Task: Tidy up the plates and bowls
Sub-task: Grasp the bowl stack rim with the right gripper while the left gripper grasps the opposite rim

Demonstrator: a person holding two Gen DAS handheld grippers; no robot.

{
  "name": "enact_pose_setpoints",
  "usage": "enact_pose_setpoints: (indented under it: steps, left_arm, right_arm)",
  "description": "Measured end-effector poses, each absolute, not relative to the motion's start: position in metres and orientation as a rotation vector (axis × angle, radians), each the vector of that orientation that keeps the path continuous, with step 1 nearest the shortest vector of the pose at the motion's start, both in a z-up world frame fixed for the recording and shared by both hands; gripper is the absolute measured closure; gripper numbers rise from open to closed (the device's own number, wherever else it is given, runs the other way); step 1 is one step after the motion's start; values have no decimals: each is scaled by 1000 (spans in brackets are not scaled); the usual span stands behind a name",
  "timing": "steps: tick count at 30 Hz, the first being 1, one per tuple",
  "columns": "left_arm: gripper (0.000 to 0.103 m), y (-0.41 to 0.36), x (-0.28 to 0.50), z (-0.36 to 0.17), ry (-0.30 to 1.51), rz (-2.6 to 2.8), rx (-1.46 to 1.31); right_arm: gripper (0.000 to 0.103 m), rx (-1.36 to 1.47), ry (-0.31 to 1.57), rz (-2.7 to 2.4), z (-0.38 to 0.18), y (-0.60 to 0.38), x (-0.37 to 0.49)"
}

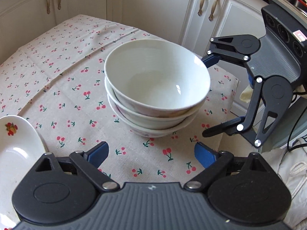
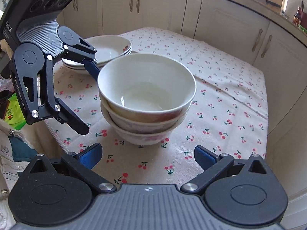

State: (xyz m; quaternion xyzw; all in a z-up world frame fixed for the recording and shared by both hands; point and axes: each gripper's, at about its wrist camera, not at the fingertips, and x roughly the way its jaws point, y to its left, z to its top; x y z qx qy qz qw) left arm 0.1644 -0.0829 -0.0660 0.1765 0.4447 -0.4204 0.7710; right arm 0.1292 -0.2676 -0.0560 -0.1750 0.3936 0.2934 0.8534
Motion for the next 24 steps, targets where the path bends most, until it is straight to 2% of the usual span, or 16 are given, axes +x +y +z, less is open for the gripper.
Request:
enact_pose_setpoints:
  steps: [7, 11, 14, 24]
  left_arm:
    - [7, -92, 178, -85, 991, -933, 438]
    - [1, -95, 182, -88, 973, -951, 480]
    - [0, -95, 179, -91, 929, -955, 546]
    - [1, -78, 173, -96, 804, -984, 473]
  right_arm:
    - [0, -390, 876, 627, -80, -264, 150]
    - [0, -354, 884, 662, -83, -269, 156]
    - [0, -357, 859, 691, -83, -270, 154]
    - [0, -354, 807, 708, -83, -273, 151]
